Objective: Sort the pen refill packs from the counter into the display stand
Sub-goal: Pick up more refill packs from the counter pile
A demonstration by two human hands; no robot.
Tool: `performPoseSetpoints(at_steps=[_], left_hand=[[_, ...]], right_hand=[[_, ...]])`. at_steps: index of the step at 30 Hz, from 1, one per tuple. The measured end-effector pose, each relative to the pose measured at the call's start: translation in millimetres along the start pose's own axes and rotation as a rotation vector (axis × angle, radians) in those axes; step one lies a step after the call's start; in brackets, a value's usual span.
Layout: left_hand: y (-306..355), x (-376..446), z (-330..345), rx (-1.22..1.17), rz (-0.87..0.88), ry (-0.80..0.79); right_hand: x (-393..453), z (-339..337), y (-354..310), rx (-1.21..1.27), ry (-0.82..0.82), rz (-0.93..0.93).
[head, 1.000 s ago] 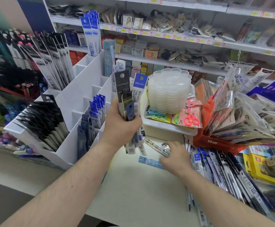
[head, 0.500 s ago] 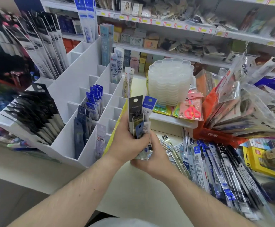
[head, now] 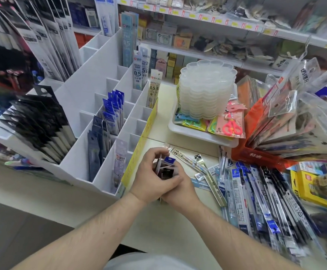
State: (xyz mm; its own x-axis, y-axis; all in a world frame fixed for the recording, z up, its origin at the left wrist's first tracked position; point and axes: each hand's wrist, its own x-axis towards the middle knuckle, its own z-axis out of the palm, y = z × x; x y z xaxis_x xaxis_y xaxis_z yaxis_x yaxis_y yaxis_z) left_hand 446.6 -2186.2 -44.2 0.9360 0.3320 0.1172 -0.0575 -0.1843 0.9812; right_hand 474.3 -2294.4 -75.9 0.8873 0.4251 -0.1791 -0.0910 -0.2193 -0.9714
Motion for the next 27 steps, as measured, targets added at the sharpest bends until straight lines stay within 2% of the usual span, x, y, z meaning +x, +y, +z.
performPoseSetpoints(at_steps=[8, 13, 15, 16, 20, 27], left_hand=[[-17.3, -10.1, 0.2, 0.025, -0.141, -0.045], [-12.1, -3.3, 3.0, -0.011, -0.209, 0.042], [-12.3, -1.9, 1.4, -0.051, -0.221, 0.074], [-14.0, -2.3, 0.5, -0.06, -0.229, 0.076], [-26.5, -12.2, 1.2, -0.016, -0.31, 0.037], [-35.5, -13.1, -2.5, -0.034, -0.519, -0.046]], right_hand=[[1.8, 6.3, 22.1, -0.119, -0.038, 0.052], [2.7, 3.9, 11.3, -0.162, -0.085, -0.009], [-0.1, 0.7, 9.2, -0.142, -0.145, 0.072], [-0.2, 1.3, 10.5, -0.152, -0.116, 0.102], [-1.8, 4.9, 8.9, -0.283, -0.107, 0.146], [-4.9, 9.0, -0.2, -0.21, -0.19, 0.205]])
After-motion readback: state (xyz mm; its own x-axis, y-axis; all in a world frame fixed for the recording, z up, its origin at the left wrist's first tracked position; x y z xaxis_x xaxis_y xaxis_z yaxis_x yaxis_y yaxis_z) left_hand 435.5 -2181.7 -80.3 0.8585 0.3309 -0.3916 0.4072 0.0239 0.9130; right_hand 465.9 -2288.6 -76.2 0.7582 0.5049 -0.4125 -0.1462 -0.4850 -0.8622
